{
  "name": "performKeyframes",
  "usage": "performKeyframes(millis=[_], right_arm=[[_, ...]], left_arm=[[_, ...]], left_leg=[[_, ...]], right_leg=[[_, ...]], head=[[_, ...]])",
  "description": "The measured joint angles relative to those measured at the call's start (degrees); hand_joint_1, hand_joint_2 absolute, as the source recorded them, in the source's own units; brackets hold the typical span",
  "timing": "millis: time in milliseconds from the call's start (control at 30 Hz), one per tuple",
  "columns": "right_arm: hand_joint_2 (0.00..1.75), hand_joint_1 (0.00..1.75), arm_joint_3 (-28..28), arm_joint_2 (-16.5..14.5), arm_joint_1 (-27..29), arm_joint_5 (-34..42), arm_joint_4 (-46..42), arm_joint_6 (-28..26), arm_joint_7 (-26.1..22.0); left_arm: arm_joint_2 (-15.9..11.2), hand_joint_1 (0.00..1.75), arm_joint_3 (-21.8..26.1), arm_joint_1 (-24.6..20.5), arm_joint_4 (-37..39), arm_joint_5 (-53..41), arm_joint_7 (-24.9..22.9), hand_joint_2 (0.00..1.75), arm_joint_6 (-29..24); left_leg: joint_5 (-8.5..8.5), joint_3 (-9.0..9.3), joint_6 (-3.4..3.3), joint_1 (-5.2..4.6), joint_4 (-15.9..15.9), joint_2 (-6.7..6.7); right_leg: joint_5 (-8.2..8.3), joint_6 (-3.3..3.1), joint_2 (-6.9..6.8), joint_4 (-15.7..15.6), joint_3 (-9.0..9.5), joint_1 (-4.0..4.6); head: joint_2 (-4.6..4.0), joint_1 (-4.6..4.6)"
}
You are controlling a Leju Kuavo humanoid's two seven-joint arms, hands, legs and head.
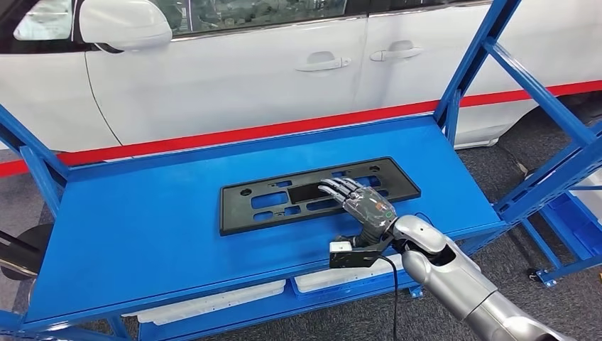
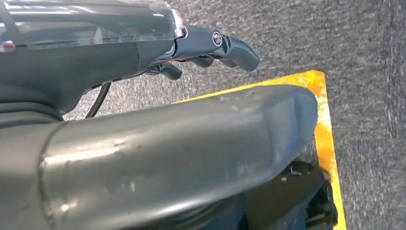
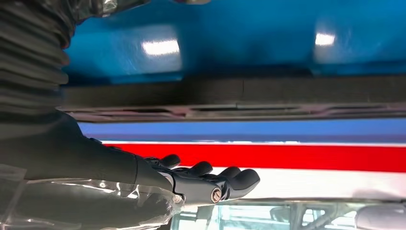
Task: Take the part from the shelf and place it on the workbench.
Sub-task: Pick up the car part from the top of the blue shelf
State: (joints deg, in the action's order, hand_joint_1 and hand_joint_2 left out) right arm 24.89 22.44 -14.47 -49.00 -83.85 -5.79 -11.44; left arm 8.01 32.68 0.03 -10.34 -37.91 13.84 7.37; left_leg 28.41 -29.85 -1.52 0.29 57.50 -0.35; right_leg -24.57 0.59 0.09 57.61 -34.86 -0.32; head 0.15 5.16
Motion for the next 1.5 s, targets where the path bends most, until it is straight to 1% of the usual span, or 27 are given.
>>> performKeyframes(millis=[200, 533, 733, 900, 933, 1033, 1067, 1100, 1200, 1267, 1367, 1500], right_arm=[[1.75, 0.00, 0.4, -0.7, -0.5, -2.3, 0.7, -1.1, 1.3], [1.75, 0.00, 1.4, -5.2, -4.2, -5.1, 4.9, -2.9, 3.2], [1.75, 0.00, 1.8, -7.2, -6.0, -6.6, 8.6, -4.2, 4.3], [1.75, 0.01, 1.9, -8.5, -7.2, -9.3, 13.0, -6.5, 5.7], [1.75, 0.05, 1.9, -8.7, -7.4, -9.8, 13.9, -7.0, 5.9], [1.75, 1.06, 1.9, -9.1, -8.3, -10.6, 17.0, -8.2, 6.1], [1.75, 1.37, 1.9, -9.3, -8.6, -10.7, 18.0, -8.5, 6.1], [1.75, 1.38, 1.8, -9.3, -8.7, -10.8, 18.9, -8.7, 6.1], [1.75, 1.32, 1.7, -9.5, -9.0, -10.9, 21.3, -9.4, 5.9], [1.75, 1.32, 1.5, -9.6, -9.0, -10.9, 22.5, -10.0, 5.8], [1.75, 1.37, 1.0, -9.6, -9.1, -11.0, 23.4, -10.3, 5.7], [1.75, 1.47, 0.5, -9.6, -8.9, -11.6, 23.8, -10.2, 5.4]], left_arm=[[0.6, 0.00, 0.0, -0.1, 0.0, -0.6, 0.2, 0.00, 0.3], [1.0, 0.00, 0.1, -0.3, 0.0, -1.5, 0.0, 0.00, 0.6], [1.1, 0.00, 0.5, -0.3, 0.0, -1.5, -0.4, 0.00, 0.7], [1.1, 0.00, 0.9, -0.3, 0.0, -1.8, -0.5, 0.00, 0.8], [1.1, 0.00, 1.0, -0.3, 0.0, -1.9, -0.5, 0.00, 0.9], [1.1, 0.00, 1.2, -0.4, 0.0, -2.3, -0.7, 0.00, 1.0], [1.1, 0.00, 1.2, -0.4, 0.0, -2.4, -0.7, 0.00, 1.0], [1.1, 0.00, 1.3, -0.4, 0.0, -2.5, -0.8, 0.00, 1.0], [1.1, 0.00, 1.4, -0.4, 0.0, -2.7, -0.8, 0.00, 1.0], [1.1, 0.00, 1.4, -0.4, 0.0, -2.7, -0.8, 0.00, 1.0], [1.1, 0.00, 1.6, -0.4, 0.0, -2.7, -0.8, 0.00, 1.0], [1.1, 0.00, 1.8, -0.4, 0.0, -2.8, -0.7, 0.00, 1.2]], left_leg=[[0.01, -0.01, -0.02, -0.05, 0.0, 0.00], [0.02, 0.01, -0.02, -0.08, 0.0, 0.00], [0.01, 0.01, -0.02, -0.07, 0.0, 0.00], [0.01, 0.09, -0.02, -0.07, 0.0, -0.01], [0.01, 0.10, -0.02, -0.07, 0.0, -0.01], [0.02, 0.19, -0.02, -0.08, 0.0, 0.00], [0.02, 0.23, -0.02, -0.08, 0.0, 0.00], [0.03, 0.27, -0.01, -0.08, 0.0, 0.00], [0.07, 0.39, 0.01, -0.08, 0.0, 0.00], [0.10, 0.51, 0.00, -0.08, 0.0, 0.00], [0.11, 0.67, 0.00, -0.08, 0.0, 0.00], [0.11, 0.78, 0.00, -0.09, 0.0, -0.01]], right_leg=[[0.00, 0.00, 0.00, 0.0, 0.05, -0.10], [0.00, 0.00, 0.00, 0.0, 0.06, -0.12], [0.00, 0.00, -0.02, 0.0, 0.06, -0.11], [0.00, 0.00, -0.02, 0.0, 0.06, -0.11], [0.00, 0.00, -0.02, 0.0, 0.07, -0.11], [0.00, 0.01, 0.00, 0.0, 0.15, -0.11], [0.00, 0.01, 0.00, 0.0, 0.19, -0.11], [0.00, 0.01, 0.00, 0.0, 0.23, -0.11], [-0.02, 0.03, 0.00, 0.0, 0.42, -0.11], [-0.04, 0.05, 0.00, -0.1, 0.56, -0.11], [-0.05, 0.07, -0.01, -0.1, 0.74, -0.11], [-0.05, 0.07, -0.02, -0.1, 0.86, -0.11]], head=[[0.00, 0.00], [0.00, 0.00], [0.00, 0.00], [0.00, 0.00], [0.00, 0.00], [0.00, 0.00], [0.00, 0.00], [0.00, 0.00], [0.00, 0.00], [0.00, 0.00], [0.00, 0.00], [0.00, 0.00]])
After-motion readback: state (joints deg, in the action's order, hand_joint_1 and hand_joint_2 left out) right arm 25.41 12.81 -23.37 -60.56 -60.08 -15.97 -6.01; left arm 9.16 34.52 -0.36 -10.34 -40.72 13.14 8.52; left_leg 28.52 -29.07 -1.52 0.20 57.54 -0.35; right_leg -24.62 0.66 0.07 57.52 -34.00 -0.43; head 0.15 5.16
